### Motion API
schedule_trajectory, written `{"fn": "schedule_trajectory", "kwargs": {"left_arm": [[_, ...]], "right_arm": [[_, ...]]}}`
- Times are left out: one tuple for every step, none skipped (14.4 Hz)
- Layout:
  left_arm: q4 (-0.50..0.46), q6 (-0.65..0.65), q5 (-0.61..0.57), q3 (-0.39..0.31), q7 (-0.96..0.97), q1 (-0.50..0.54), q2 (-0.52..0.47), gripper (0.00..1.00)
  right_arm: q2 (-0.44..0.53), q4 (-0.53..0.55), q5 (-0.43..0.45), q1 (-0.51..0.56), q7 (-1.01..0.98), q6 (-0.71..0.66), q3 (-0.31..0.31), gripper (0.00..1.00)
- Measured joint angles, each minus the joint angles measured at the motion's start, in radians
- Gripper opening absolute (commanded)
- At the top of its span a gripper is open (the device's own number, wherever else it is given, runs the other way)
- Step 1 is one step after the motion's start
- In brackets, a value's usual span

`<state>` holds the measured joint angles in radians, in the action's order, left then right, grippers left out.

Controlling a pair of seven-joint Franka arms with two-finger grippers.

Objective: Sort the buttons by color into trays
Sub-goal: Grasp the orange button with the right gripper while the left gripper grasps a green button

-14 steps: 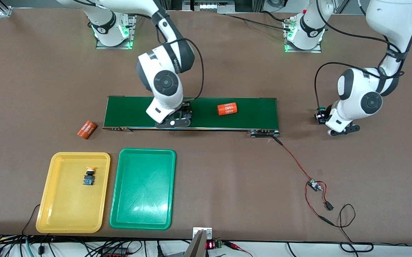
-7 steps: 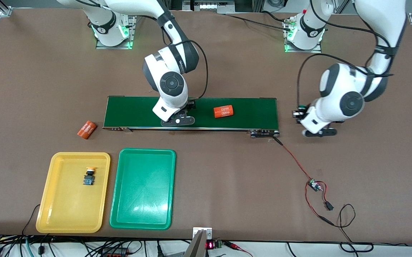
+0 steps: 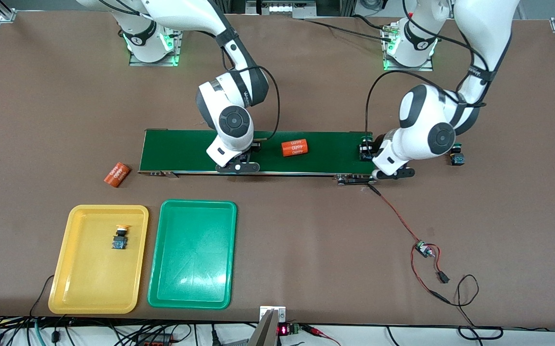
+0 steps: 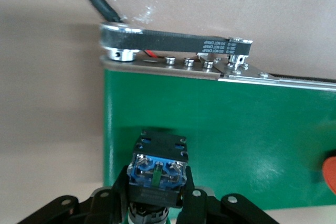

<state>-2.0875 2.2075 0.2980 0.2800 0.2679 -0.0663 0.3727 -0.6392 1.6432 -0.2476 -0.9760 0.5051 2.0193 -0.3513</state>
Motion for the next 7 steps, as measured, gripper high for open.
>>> {"fn": "schedule_trajectory", "kwargs": {"left_arm": [[0.001, 0.008, 0.001, 0.002, 0.0, -0.004, 0.007, 1.0], [0.005, 0.01, 0.002, 0.004, 0.0, -0.005, 0.007, 1.0], [0.011, 0.011, 0.002, 0.004, 0.0, -0.004, 0.004, 1.0], [0.019, 0.011, 0.002, 0.003, 0.0, -0.003, -0.005, 1.0], [0.027, 0.01, 0.002, 0.002, 0.0, -0.001, -0.02, 1.0], [0.038, 0.001, 0.002, -0.001, 0.001, 0.001, -0.04, 1.0], [0.054, -0.028, 0.002, -0.006, 0.001, 0.004, -0.061, 1.0]], "right_arm": [[0.001, 0.0, 0.0, 0.0, 0.006, 0.0, 0.0, 0.0], [0.002, -0.002, 0.0, 0.0, 0.013, 0.0, -0.002, 0.0], [0.003, -0.007, 0.0, 0.0, 0.028, 0.0, -0.007, 0.0], [0.005, -0.018, -0.001, 0.001, 0.058, 0.0, -0.017, 0.0], [0.008, -0.035, -0.001, 0.001, 0.096, -0.001, -0.036, 0.0], [0.011, -0.058, -0.001, 0.003, 0.128, -0.002, -0.064, 0.0], [0.014, -0.081, -0.001, 0.005, 0.15, -0.004, -0.1, 0.0]]}}
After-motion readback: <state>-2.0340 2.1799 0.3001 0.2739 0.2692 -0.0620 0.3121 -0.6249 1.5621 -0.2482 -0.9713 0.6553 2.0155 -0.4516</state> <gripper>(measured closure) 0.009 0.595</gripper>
